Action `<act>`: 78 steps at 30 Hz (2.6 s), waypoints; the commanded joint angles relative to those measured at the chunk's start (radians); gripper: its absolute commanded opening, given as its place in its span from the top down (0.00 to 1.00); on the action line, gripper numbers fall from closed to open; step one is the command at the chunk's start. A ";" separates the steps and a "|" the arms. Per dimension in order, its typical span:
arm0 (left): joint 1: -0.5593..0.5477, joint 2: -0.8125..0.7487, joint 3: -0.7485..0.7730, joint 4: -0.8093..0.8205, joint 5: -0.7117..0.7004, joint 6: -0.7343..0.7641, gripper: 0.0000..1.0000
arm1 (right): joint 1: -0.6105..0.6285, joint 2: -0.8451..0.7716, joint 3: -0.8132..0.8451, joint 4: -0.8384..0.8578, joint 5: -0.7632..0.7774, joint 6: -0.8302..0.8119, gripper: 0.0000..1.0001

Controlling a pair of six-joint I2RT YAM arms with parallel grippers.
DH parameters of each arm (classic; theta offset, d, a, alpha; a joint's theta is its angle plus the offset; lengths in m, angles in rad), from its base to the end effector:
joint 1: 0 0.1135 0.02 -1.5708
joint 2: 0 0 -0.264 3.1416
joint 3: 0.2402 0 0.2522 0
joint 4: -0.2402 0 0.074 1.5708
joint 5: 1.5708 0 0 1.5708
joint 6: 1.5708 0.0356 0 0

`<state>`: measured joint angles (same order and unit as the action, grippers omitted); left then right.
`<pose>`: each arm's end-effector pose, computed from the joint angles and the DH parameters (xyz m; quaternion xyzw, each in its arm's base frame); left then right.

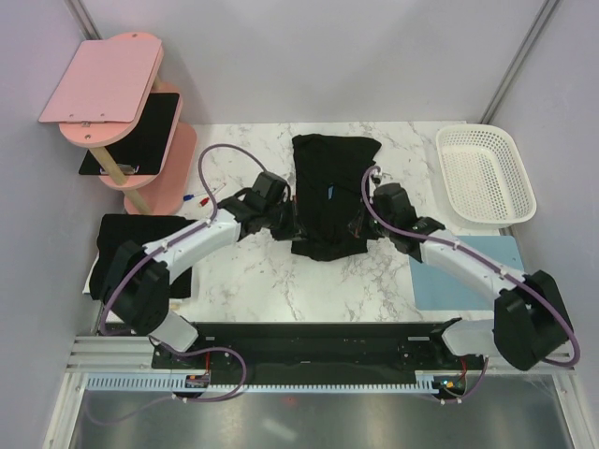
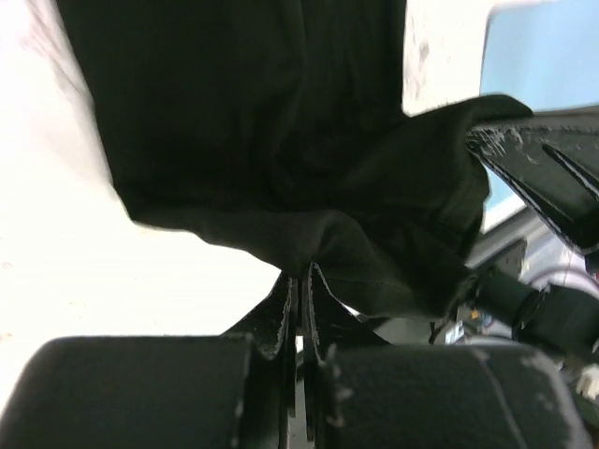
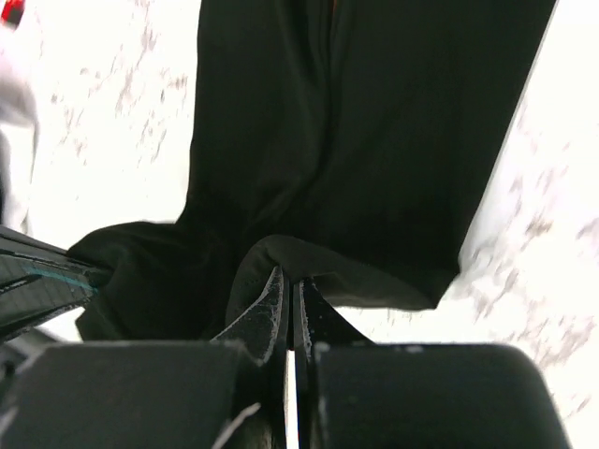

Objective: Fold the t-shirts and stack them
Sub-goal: Fold the folded rectangular tshirt in 1/3 of the way, then grab one side of the 2/3 rectangular tshirt with both arms

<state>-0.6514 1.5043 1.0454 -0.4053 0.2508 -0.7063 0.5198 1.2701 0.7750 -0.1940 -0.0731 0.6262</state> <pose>0.2484 -0.2005 0.2397 0.0177 0.9317 -0.3069 0.1935 0.2334 0.1366 0.2324 0.0325 0.9033 0.2590 0.3404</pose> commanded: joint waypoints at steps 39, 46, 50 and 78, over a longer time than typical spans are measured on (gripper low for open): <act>0.199 0.244 0.056 0.095 0.022 0.151 0.08 | -0.119 0.153 -0.063 0.153 0.144 0.021 0.12; 0.199 0.237 -0.010 0.148 0.041 0.131 0.09 | -0.121 0.158 -0.115 0.186 0.105 0.066 0.18; 0.199 0.252 -0.034 0.186 0.067 0.117 0.17 | -0.119 0.199 -0.150 0.266 0.076 0.107 0.26; 0.021 -0.044 -0.275 0.182 0.133 -0.004 0.98 | -0.072 -0.070 -0.353 0.196 -0.182 0.161 1.00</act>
<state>-0.5987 1.5620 0.8074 -0.1902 0.3862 -0.6407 0.4282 1.3197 0.4614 0.0727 -0.2161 0.7967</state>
